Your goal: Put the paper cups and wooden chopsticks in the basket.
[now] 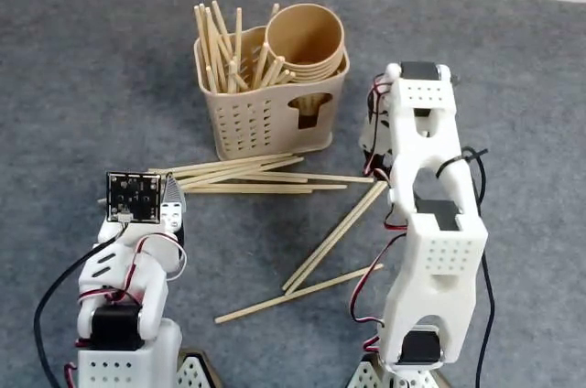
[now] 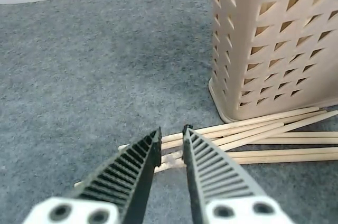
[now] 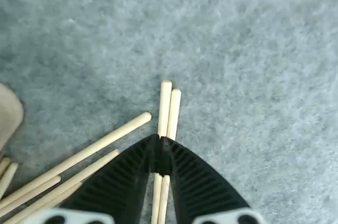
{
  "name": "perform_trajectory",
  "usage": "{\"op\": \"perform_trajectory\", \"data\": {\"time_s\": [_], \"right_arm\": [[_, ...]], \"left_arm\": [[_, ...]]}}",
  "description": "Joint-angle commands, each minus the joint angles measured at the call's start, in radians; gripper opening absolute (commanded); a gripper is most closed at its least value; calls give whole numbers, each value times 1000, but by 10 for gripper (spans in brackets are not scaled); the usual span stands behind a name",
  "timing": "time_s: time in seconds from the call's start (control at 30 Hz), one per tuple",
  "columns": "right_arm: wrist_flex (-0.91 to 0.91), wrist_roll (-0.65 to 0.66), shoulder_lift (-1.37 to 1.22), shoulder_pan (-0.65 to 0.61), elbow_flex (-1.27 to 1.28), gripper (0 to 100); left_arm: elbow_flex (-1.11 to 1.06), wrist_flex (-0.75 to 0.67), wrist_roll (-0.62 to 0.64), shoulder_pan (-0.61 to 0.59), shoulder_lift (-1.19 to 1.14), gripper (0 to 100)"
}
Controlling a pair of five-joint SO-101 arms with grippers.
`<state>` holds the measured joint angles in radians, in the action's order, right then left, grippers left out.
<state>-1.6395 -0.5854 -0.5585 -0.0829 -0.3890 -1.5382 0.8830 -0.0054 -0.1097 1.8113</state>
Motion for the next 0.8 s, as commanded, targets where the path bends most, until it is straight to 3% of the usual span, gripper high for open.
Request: {"op": "perform_trajectory", "data": {"time_s": [0.0, 0.33, 0.63, 0.77], "right_arm": [[5, 14, 77, -12, -7, 7], [10, 14, 19, -12, -5, 108], [4, 14, -179, -12, -185, 105], [-64, 14, -216, -10, -213, 24]], "left_arm": [[5, -20, -8, -10, 8, 81], [5, -20, -8, -10, 8, 81], [5, -20, -8, -10, 8, 82], [7, -20, -8, -10, 8, 82]]}}
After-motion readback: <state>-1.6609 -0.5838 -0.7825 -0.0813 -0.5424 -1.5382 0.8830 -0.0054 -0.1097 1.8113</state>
